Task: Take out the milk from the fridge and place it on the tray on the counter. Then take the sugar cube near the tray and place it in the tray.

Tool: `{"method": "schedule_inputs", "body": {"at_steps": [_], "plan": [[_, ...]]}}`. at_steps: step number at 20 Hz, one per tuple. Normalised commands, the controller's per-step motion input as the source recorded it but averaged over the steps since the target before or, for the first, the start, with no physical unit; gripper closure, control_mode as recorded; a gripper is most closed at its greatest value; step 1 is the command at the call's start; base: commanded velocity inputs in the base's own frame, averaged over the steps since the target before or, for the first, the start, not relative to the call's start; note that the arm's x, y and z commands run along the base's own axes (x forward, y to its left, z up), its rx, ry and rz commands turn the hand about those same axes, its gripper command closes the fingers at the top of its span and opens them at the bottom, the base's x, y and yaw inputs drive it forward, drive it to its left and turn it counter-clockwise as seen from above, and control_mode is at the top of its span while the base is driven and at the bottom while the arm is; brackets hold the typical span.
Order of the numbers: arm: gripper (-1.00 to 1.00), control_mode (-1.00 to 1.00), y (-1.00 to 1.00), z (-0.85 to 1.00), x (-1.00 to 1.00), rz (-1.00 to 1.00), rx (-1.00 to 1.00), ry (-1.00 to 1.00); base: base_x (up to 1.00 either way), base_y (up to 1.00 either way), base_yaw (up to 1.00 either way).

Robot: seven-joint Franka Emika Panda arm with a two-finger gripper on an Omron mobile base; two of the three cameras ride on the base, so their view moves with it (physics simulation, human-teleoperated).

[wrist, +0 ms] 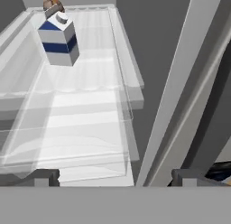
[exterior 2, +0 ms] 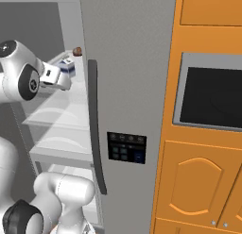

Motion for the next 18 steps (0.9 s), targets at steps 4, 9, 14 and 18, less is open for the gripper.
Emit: {"method": "schedule_inputs", "body": {"at_steps": [4, 9, 14, 18], "plan": [[-1.0, -1.0, 0.27, 0.12, 0.25, -0.03, 0.0, 0.0, 0.0, 0.0, 0.0], [-1.0, -1.0, 0.35, 0.0, 0.35, -0.02, 0.0, -0.01, 0.0, 0.0, 0.0], [-1.0, -1.0, 0.3, 0.0, 0.49, -0.01, 0.0, 0.0, 0.0, 0.0, 0.0], [-1.0, -1.0, 0.16, 0.0, 0.51, -0.03, 0.0, 0.0, 0.0, 0.0, 0.0]]}}
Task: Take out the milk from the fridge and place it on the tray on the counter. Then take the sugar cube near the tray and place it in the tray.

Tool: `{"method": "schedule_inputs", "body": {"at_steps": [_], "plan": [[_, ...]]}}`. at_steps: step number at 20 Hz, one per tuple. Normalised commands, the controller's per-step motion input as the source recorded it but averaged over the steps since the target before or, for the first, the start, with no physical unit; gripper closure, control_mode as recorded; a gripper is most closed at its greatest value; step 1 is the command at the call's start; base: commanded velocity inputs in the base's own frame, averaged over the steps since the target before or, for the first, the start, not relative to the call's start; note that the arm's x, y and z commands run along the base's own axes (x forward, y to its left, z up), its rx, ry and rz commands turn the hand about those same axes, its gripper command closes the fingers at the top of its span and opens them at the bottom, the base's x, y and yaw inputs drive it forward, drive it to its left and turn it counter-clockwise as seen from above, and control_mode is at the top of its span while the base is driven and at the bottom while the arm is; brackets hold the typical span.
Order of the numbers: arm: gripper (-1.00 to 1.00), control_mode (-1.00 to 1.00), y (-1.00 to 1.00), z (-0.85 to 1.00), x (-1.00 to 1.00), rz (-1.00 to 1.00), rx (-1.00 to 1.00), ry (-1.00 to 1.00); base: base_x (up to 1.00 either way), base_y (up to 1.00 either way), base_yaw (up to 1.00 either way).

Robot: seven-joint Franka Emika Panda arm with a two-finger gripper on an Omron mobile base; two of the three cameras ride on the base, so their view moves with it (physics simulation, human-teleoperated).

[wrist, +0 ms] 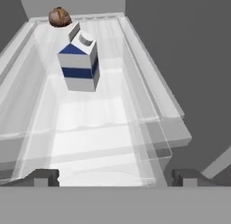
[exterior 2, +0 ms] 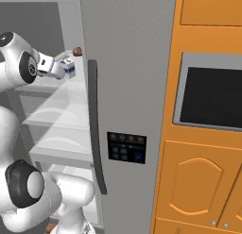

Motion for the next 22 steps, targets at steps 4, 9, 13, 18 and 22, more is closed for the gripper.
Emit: {"method": "schedule_inputs", "body": {"at_steps": [4, 9, 13, 18, 22], "plan": [[-1.0, -1.0, 0.01, 0.0, 0.5, -0.04, 0.0, 0.01, 0.0, 0.0, 0.0], [-1.0, -1.0, 0.04, 0.0, 0.61, -0.05, 0.0, 0.01, 0.0, 0.0, 0.0], [-1.0, -1.0, 0.14, 0.0, 0.48, -0.11, 0.0, 0.0, 0.0, 0.0, 0.0], [-1.0, -1.0, 0.32, 0.0, 0.4, -0.14, 0.0, 0.0, 0.0, 0.0, 0.0], [-1.0, -1.0, 0.17, 0.0, 0.27, -0.09, 0.0, 0.0, 0.0, 0.0, 0.0]]}}
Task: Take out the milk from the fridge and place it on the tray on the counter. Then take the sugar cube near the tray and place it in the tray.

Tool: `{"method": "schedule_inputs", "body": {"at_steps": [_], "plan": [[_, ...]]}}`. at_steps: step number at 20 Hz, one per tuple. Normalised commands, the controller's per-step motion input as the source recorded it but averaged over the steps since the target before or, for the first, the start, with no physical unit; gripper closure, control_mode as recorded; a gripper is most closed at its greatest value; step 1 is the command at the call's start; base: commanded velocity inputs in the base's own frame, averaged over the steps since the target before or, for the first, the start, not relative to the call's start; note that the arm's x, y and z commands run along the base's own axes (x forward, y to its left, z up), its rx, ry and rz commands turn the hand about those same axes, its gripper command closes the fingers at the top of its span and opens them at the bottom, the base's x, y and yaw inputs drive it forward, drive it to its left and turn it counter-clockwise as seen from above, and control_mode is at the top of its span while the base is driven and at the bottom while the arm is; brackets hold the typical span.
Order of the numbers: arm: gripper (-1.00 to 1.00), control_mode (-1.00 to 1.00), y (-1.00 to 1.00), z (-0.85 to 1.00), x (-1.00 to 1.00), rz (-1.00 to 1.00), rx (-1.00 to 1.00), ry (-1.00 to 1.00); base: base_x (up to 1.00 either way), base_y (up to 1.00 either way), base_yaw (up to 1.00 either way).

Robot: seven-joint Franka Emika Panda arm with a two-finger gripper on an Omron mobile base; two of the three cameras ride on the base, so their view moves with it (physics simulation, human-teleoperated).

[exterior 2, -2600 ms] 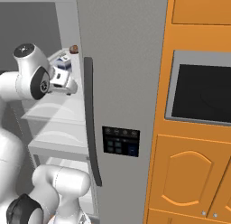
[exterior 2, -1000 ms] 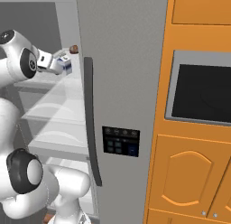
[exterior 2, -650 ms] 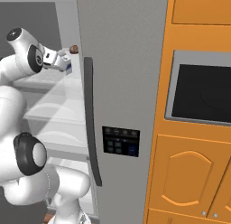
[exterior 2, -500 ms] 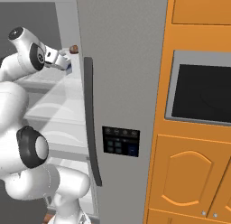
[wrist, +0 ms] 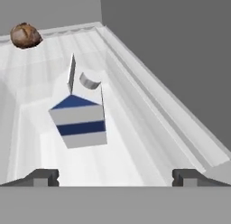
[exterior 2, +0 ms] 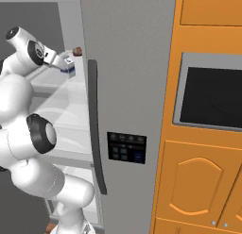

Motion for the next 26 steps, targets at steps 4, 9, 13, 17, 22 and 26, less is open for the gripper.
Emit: {"method": "schedule_inputs", "body": {"at_steps": [4, 9, 13, 17, 22, 26], "plan": [[-1.0, -1.0, 0.0, 0.0, 0.18, -0.01, 0.0, 0.05, 0.0, 0.0, 0.0], [-1.0, -1.0, 0.0, 0.0, 0.25, 0.0, 0.0, 0.04, 0.0, 0.0, 0.0], [-1.0, -1.0, 0.0, 0.0, 0.29, 0.0, 0.0, 0.06, 0.0, 0.0, 0.0], [-1.0, -1.0, 0.0, -0.01, 0.3, 0.0, 0.0, 0.01, 0.0, 0.0, 0.0], [-1.0, -1.0, 0.0, -0.02, 0.33, 0.0, 0.0, 0.0, 0.0, 0.0, 0.0], [-1.0, -1.0, 0.0, -0.03, 0.36, 0.0, 0.0, 0.01, 0.0, 0.0, 0.0]]}}
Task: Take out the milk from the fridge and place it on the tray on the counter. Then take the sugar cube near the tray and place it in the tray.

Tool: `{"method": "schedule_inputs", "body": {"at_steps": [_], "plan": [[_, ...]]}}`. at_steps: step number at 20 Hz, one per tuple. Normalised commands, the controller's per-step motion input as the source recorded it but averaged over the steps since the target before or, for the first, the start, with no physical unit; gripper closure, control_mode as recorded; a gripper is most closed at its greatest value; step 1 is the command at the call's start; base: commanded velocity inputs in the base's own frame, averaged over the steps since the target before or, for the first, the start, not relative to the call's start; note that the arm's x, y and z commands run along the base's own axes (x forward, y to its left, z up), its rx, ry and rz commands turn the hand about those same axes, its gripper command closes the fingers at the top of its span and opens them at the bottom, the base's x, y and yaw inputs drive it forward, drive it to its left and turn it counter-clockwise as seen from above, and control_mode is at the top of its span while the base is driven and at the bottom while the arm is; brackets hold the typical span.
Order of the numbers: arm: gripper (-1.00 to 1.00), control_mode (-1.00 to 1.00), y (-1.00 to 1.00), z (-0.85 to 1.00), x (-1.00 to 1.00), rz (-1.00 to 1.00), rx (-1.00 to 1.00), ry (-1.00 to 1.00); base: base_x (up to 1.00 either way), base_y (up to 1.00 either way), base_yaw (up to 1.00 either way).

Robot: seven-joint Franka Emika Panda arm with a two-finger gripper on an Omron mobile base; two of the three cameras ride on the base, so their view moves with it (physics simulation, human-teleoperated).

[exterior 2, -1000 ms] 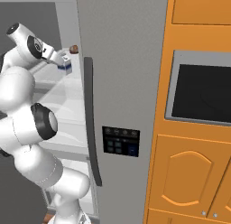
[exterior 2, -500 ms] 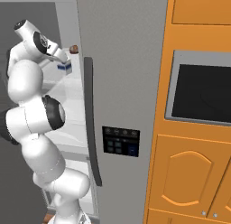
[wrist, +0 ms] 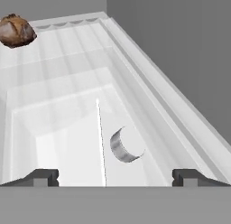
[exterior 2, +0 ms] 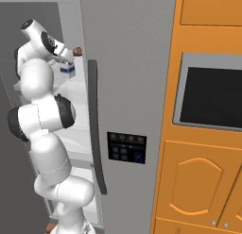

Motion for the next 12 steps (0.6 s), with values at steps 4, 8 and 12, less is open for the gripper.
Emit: {"method": "schedule_inputs", "body": {"at_steps": [4, 8, 12], "plan": [[-1.0, -1.0, 0.0, -0.1, 0.19, 0.0, 0.0, 0.0, 0.0, 0.0, 0.0], [-1.0, -1.0, 0.0, -0.06, 0.06, 0.0, 0.0, 0.01, 0.0, 0.0, 0.0], [-1.0, -1.0, 0.0, -0.08, 0.05, 0.0, 0.0, 0.03, 0.0, 0.0, 0.0]]}}
